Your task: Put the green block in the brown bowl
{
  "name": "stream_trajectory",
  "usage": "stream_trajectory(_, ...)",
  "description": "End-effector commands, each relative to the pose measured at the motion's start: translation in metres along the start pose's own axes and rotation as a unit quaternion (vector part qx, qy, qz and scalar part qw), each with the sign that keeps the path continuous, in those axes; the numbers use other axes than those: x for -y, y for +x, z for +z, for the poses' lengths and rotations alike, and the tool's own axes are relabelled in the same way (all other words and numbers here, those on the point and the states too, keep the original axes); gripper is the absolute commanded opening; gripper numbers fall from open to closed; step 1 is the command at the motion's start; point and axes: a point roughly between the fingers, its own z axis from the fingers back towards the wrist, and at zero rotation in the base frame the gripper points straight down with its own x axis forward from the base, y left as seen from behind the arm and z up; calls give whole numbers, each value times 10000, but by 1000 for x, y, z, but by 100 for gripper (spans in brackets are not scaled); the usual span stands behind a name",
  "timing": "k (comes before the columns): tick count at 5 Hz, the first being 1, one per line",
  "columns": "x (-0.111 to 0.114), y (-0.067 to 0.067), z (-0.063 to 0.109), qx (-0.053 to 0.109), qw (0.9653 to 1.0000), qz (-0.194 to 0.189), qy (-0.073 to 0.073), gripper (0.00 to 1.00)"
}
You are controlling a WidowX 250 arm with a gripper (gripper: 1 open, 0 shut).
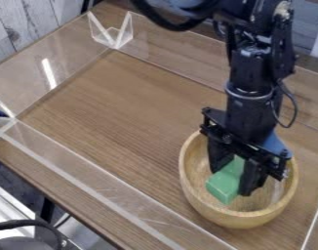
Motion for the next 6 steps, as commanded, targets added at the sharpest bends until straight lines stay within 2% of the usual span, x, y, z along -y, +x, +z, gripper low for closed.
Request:
stream_trajectory(1, 0, 11, 17, 344, 9994, -9, -12, 0)
stream_trajectory(6, -5, 16, 7, 209, 9997, 71, -43, 0)
